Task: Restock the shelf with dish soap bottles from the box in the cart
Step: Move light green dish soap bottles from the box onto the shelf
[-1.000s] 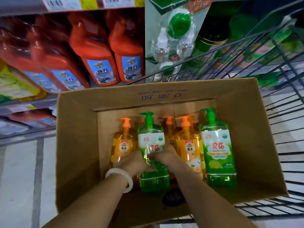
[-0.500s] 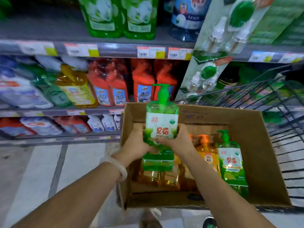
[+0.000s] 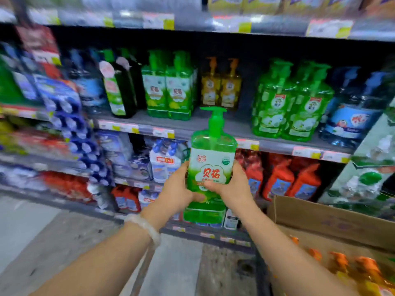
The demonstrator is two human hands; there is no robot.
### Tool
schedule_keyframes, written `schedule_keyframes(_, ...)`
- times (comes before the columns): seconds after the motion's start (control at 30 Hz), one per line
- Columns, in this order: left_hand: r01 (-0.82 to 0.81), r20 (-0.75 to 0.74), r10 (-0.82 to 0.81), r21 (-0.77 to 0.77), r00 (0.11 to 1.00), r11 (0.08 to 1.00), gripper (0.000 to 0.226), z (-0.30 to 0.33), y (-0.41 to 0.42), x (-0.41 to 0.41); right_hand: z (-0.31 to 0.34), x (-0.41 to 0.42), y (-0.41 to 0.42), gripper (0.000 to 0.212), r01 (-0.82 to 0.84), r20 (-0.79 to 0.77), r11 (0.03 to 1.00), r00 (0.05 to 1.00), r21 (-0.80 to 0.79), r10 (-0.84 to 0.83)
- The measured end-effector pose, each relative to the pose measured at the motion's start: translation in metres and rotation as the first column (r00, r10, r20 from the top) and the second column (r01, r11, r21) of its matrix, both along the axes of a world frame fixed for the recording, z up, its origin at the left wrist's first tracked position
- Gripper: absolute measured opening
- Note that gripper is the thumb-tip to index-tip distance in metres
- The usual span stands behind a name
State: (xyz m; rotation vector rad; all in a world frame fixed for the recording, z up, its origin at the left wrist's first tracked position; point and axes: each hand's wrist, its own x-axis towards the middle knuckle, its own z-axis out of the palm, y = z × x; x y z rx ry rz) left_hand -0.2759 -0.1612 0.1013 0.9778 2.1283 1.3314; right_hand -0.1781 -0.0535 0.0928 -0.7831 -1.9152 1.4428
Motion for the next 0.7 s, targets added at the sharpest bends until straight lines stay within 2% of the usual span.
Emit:
schedule_keyframes(0.17,-0.080,-0.028,0.081,0.049,0.996,0.996,0.083,0.018,-0.048,-0.056,0.017,-0.071,-0.038,0.063,-0.108,-0.021,0.993,0.994,0.042,0.109)
schedule_keyframes(0.3,-0.143,-0.040,0.149,0.115,0.988,0.983,0.083,0.030,-0.057,-0.102,0.035,-0.124,-0.042,0.069,-0.155,-0.035,0.984,0.987,0.087,0.158)
schedule_keyframes(0.47,-0.170,-0.110,0.188,0.152,0.976,0.974,0.085,0.042,-0.038,-0.171,0.052,-0.193,-0.023,0.070,-0.190,-0.079,0.972,0.976,0.137,0.202)
schedule_keyframes(0.7,-0.127,-0.208,0.169,0.200,0.963,0.972,0.086,0.063,0.026,-0.281,0.078,-0.297,0.033,0.068,-0.125,-0.132,0.970,0.979,0.210,0.154)
